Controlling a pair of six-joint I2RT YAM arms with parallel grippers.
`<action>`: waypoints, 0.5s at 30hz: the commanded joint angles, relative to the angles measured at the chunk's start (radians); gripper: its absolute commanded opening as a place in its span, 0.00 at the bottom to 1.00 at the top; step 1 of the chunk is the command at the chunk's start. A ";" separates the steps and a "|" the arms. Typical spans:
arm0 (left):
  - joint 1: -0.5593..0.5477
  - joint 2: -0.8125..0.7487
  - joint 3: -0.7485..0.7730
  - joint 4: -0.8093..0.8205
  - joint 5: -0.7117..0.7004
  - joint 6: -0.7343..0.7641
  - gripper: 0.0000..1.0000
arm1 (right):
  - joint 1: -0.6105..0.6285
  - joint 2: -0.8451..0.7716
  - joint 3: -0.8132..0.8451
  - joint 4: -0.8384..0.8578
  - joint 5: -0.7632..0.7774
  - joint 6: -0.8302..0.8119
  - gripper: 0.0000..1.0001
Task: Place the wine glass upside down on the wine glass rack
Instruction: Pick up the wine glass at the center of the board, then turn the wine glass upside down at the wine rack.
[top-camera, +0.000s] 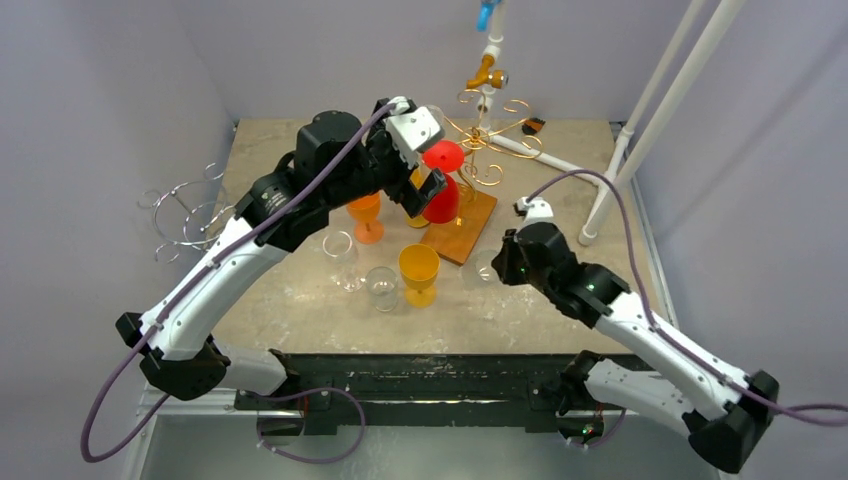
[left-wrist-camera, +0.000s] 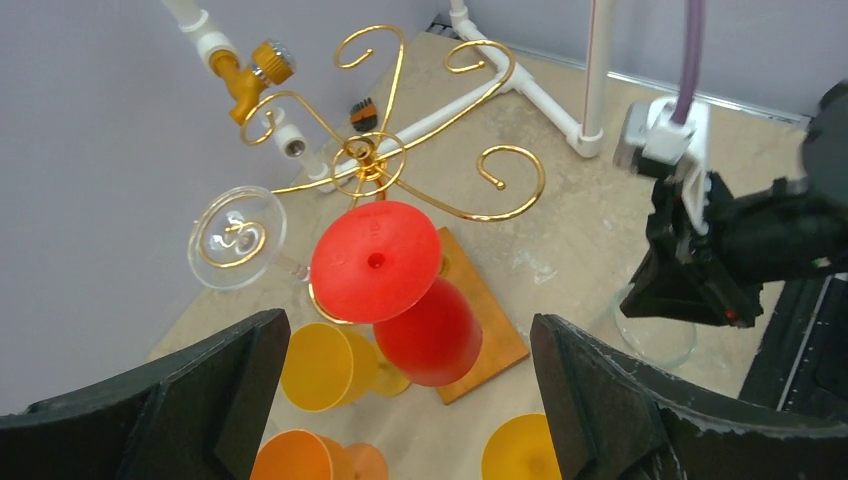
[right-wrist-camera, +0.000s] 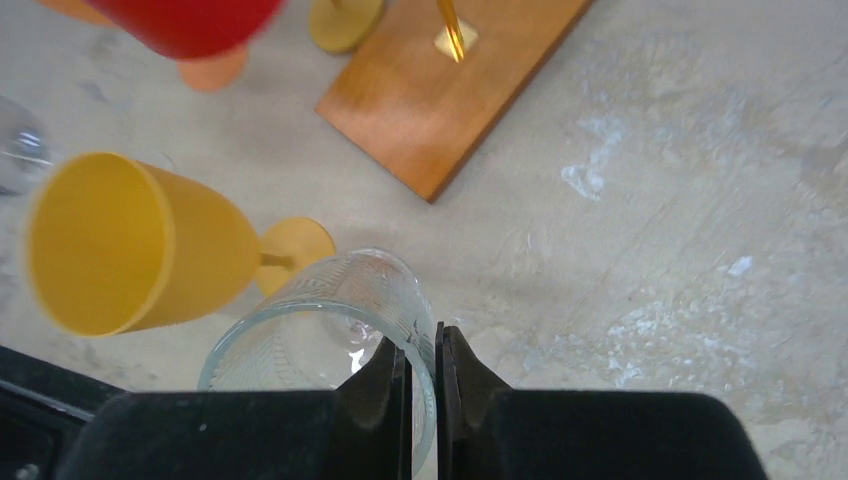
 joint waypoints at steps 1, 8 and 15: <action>0.006 -0.033 -0.017 -0.007 0.114 -0.079 1.00 | 0.002 -0.223 0.163 -0.031 0.033 -0.053 0.00; 0.006 -0.028 -0.044 -0.038 0.383 -0.124 0.98 | 0.002 -0.391 0.319 0.003 -0.007 -0.149 0.00; 0.005 0.027 -0.027 -0.036 0.485 -0.119 0.94 | 0.002 -0.314 0.400 0.131 -0.014 -0.198 0.00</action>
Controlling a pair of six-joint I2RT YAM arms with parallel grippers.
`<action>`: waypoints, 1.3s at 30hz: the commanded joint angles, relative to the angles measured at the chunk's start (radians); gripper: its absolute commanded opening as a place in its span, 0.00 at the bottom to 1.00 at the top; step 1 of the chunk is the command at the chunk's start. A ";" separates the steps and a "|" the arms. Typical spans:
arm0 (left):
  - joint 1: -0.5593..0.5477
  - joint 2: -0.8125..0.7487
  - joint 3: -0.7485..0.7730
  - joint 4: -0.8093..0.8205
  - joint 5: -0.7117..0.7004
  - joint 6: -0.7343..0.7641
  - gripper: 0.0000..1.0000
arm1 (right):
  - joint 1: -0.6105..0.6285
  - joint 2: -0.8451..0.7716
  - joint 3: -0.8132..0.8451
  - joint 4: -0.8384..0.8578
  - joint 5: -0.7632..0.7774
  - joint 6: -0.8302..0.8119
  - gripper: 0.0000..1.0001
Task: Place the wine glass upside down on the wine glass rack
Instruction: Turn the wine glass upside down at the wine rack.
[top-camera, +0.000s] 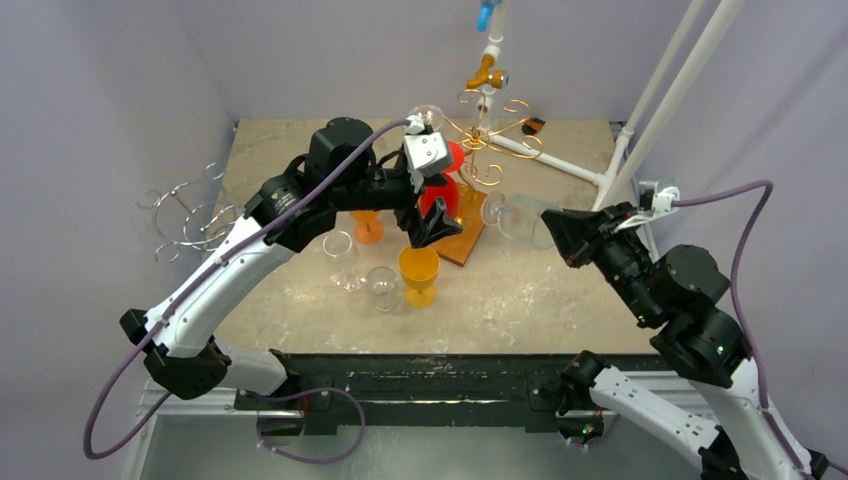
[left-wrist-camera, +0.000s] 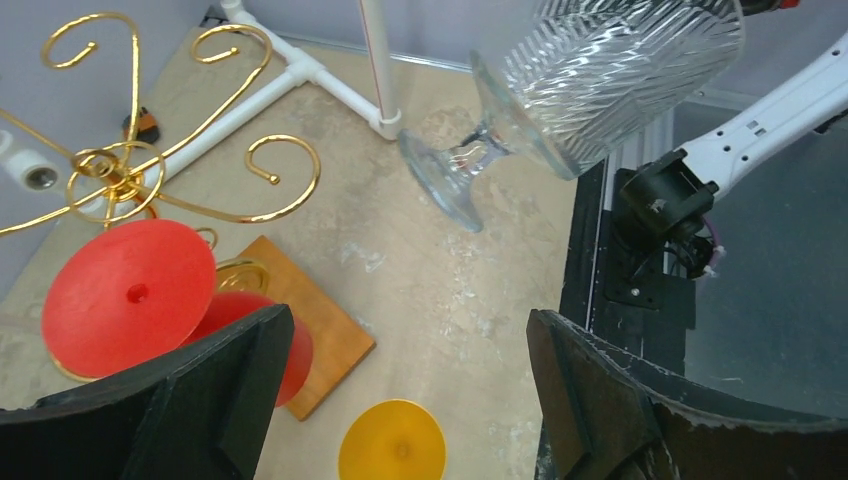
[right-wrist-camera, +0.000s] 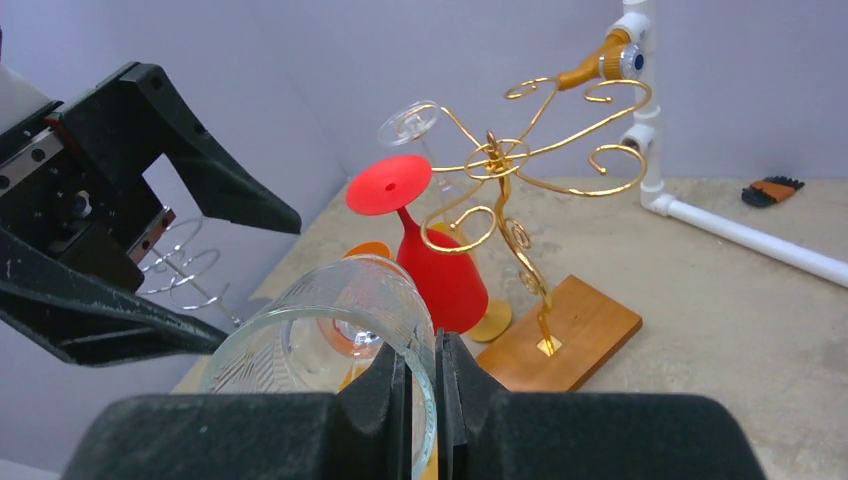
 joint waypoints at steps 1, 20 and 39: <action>0.005 0.035 0.024 0.010 0.106 -0.018 0.94 | 0.003 0.084 0.040 0.155 -0.019 -0.041 0.00; 0.006 0.095 0.053 0.088 0.092 -0.044 0.70 | 0.004 0.125 -0.033 0.380 -0.166 0.031 0.00; 0.020 0.071 0.132 -0.014 0.063 0.307 0.00 | 0.003 0.123 -0.119 0.346 -0.349 0.121 0.53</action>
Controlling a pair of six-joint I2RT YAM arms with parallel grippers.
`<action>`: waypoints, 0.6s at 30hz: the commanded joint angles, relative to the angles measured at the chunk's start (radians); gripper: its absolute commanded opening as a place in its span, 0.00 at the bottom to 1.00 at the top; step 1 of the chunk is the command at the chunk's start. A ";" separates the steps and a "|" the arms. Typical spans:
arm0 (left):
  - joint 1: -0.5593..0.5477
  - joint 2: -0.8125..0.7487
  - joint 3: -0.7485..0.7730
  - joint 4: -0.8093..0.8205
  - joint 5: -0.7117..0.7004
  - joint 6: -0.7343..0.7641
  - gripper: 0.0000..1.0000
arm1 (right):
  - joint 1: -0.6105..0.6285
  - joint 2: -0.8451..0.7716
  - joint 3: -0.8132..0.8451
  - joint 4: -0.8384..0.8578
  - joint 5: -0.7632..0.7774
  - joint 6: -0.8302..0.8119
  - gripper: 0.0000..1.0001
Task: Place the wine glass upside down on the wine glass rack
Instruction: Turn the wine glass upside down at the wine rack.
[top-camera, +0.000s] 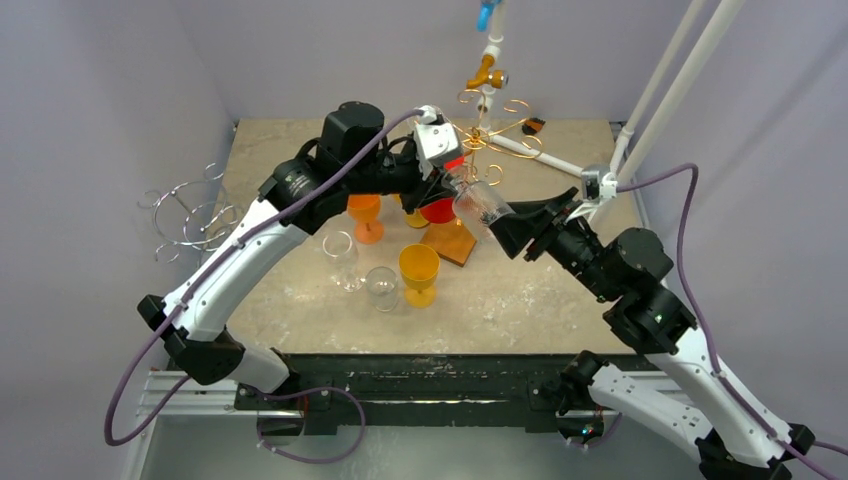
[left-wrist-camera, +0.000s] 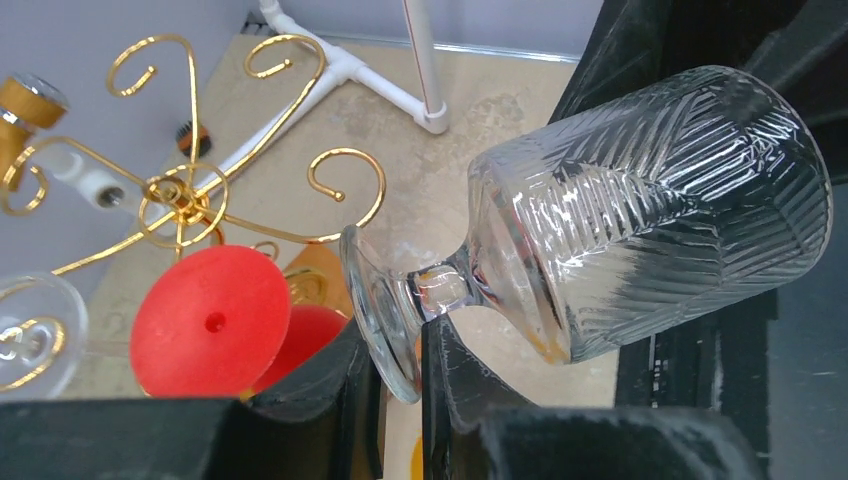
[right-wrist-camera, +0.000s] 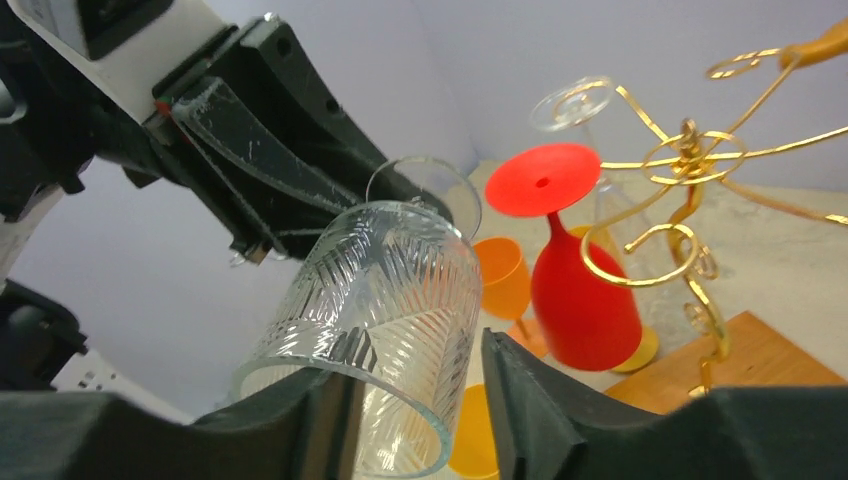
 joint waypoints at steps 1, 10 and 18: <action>-0.018 -0.044 0.042 0.003 0.010 0.269 0.00 | 0.005 0.016 0.066 -0.077 -0.122 0.038 0.59; -0.021 -0.143 -0.043 0.057 -0.142 0.660 0.00 | 0.005 0.098 0.298 -0.513 -0.305 -0.142 0.99; -0.036 -0.258 -0.166 0.190 -0.077 0.847 0.00 | 0.005 0.205 0.426 -0.512 -0.380 -0.165 0.99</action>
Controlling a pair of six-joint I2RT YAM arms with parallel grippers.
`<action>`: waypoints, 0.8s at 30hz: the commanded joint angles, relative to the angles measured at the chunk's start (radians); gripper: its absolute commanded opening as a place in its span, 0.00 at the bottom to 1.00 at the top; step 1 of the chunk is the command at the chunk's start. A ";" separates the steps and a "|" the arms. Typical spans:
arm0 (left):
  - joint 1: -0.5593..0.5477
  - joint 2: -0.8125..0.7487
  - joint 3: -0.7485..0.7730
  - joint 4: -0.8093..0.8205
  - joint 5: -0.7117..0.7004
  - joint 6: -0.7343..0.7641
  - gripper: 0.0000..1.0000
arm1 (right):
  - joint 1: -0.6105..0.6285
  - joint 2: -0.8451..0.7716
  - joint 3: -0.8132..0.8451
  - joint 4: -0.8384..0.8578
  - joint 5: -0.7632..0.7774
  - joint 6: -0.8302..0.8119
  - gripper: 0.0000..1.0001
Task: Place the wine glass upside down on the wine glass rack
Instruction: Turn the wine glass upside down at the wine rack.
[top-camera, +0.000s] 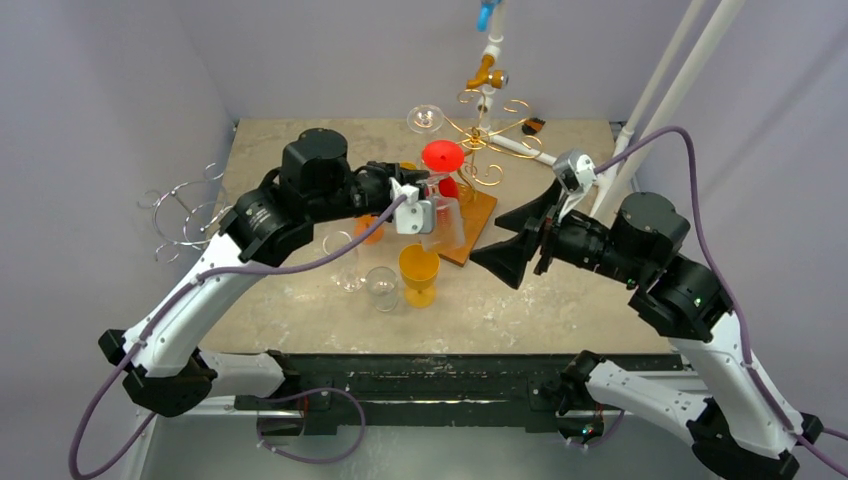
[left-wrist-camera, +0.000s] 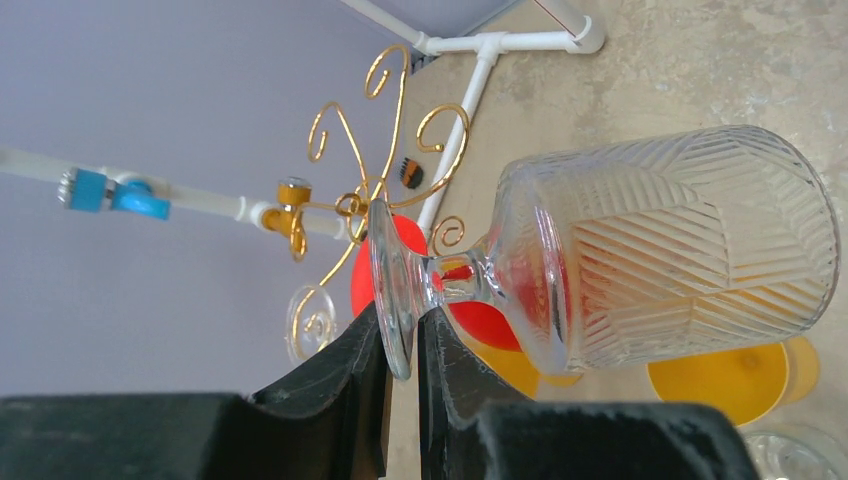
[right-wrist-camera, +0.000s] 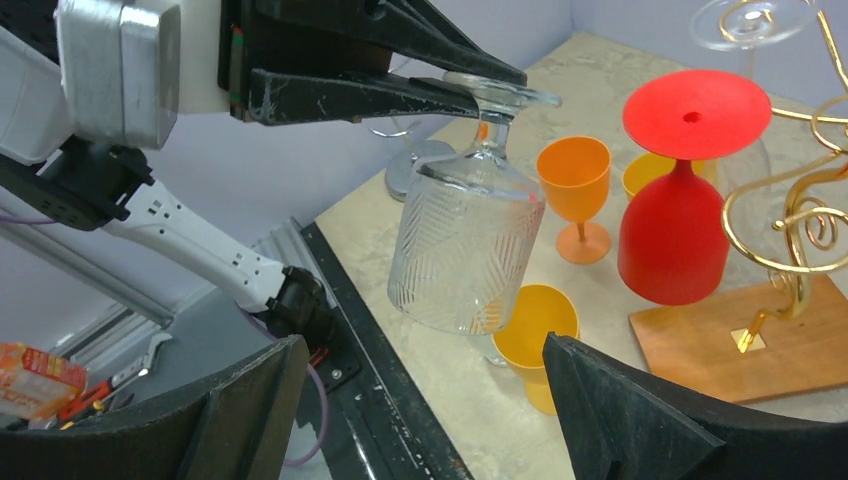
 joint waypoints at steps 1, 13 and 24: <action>-0.019 -0.081 -0.032 0.189 0.066 0.141 0.00 | 0.004 0.053 0.035 0.016 -0.061 -0.026 0.99; -0.063 -0.151 -0.126 0.315 0.065 0.280 0.00 | 0.004 0.090 -0.152 0.371 -0.082 0.014 0.99; -0.113 -0.150 -0.134 0.328 0.018 0.340 0.00 | 0.008 0.113 -0.275 0.580 -0.170 0.082 0.99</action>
